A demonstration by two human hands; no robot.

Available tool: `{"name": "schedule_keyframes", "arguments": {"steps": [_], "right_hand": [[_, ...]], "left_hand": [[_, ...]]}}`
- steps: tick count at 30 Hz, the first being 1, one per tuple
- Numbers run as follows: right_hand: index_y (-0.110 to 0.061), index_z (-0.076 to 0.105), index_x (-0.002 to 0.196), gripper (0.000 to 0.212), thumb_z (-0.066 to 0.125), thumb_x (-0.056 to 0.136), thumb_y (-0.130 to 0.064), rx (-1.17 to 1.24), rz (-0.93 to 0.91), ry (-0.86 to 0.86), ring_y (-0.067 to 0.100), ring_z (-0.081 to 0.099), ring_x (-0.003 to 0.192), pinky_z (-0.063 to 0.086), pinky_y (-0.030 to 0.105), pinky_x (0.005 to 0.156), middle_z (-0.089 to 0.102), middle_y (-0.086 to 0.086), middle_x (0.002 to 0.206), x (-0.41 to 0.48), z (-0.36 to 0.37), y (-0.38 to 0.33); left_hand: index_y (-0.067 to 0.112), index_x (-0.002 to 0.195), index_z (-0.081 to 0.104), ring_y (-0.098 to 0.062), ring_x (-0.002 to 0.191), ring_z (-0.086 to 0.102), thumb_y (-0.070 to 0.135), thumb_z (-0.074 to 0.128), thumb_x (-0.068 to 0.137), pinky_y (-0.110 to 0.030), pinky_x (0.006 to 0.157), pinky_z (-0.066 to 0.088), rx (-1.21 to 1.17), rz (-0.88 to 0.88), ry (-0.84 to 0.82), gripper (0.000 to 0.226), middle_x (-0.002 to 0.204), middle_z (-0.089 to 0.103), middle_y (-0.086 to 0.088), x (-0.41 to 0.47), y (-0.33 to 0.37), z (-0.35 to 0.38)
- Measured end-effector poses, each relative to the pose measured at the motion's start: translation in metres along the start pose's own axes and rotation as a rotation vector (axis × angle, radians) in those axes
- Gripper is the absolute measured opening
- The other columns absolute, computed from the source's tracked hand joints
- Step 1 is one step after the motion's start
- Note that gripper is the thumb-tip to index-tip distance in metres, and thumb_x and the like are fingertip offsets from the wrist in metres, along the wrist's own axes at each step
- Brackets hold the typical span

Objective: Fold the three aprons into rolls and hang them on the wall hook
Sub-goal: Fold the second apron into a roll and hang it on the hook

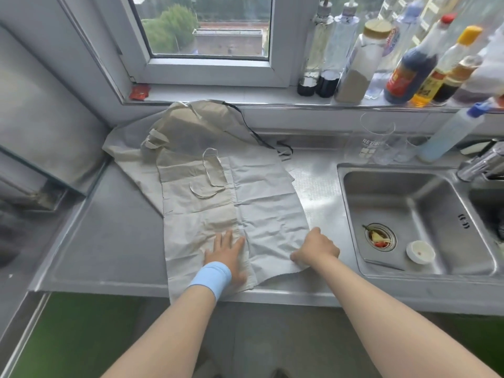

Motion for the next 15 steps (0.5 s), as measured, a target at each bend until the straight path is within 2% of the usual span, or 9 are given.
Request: {"name": "schedule_keyframes", "arguments": {"steps": [3,5,7,9,11,12,14,15], "right_hand": [[-0.019,0.050,0.113,0.056,0.069,0.066,-0.044,-0.042,-0.006,-0.029,0.024,0.059,0.105,0.038,0.037,0.093,0.063,-0.002,0.105,0.002,-0.005,0.006],[-0.025,0.058,0.102,0.040,0.063,0.067,-0.042,-0.001,-0.047,-0.032,0.024,0.055,0.104,0.035,0.038,0.093,0.063,-0.002,0.101,-0.002,-0.011,0.006],[-0.028,0.062,0.097,0.032,0.061,0.067,-0.040,0.181,-0.075,-0.072,0.028,0.049,0.104,0.035,0.038,0.092,0.059,0.001,0.097,-0.008,-0.019,0.001],[-0.029,0.065,0.087,0.030,0.063,0.059,-0.041,0.426,-0.118,-0.136,0.030,0.052,0.100,0.044,0.039,0.091,0.061,0.004,0.095,-0.013,-0.029,-0.012],[-0.029,0.067,0.076,0.033,0.062,0.046,-0.042,0.563,-0.227,-0.160,0.030,0.063,0.094,0.051,0.045,0.091,0.070,0.003,0.091,-0.014,-0.037,-0.028],[-0.028,0.068,0.074,0.035,0.060,0.043,-0.040,0.584,-0.293,-0.153,0.029,0.066,0.090,0.053,0.045,0.089,0.071,0.002,0.086,-0.015,-0.041,-0.037],[-0.024,0.070,0.079,0.040,0.059,0.043,-0.035,0.580,-0.440,-0.154,0.024,0.068,0.082,0.054,0.038,0.079,0.072,-0.002,0.080,-0.033,-0.056,-0.059],[-0.018,0.070,0.083,0.041,0.058,0.046,-0.031,0.572,-0.527,-0.174,0.022,0.066,0.078,0.053,0.035,0.073,0.069,-0.002,0.077,-0.044,-0.061,-0.070]], "left_hand": [[0.038,0.143,0.022,-0.026,0.137,0.019,0.045,0.069,0.071,-0.044,0.104,0.035,-0.015,0.037,0.078,0.086,0.148,0.016,-0.001,-0.003,0.003,0.003],[0.037,0.143,0.024,-0.027,0.129,0.025,0.047,0.068,0.071,-0.041,0.100,0.039,-0.018,0.050,0.077,0.085,0.140,0.024,0.000,-0.007,0.006,0.004],[0.036,0.145,0.022,-0.028,0.131,0.023,0.048,0.066,0.073,-0.041,0.102,0.039,-0.037,0.054,0.039,0.085,0.141,0.024,0.000,-0.009,0.008,0.002],[0.035,0.148,0.023,-0.029,0.136,0.023,0.047,0.063,0.079,-0.042,0.108,0.034,-0.122,0.049,-0.020,0.080,0.147,0.025,-0.001,-0.012,0.009,-0.007],[0.032,0.146,0.033,-0.028,0.136,0.034,0.048,0.060,0.086,-0.039,0.111,0.033,-0.330,0.028,-0.045,0.068,0.149,0.036,-0.005,-0.013,0.007,-0.022],[0.029,0.141,0.043,-0.024,0.130,0.044,0.047,0.058,0.089,-0.038,0.110,0.036,-0.501,0.007,-0.037,0.058,0.145,0.044,-0.008,-0.016,0.006,-0.033],[0.024,0.125,0.058,-0.018,0.105,0.054,0.047,0.052,0.094,-0.040,0.099,0.044,-0.945,-0.055,-0.032,0.039,0.129,0.057,-0.011,-0.025,0.001,-0.059],[0.023,0.119,0.060,-0.018,0.095,0.054,0.049,0.047,0.096,-0.041,0.092,0.047,-1.171,-0.097,-0.052,0.038,0.119,0.059,-0.009,-0.030,-0.004,-0.072]]}}
Point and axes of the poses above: each hand's wrist, its own x-axis towards the middle knuckle, its own z-axis out of the palm, y = z × x, the point moved 1 cm from there along x, towards the middle knuckle
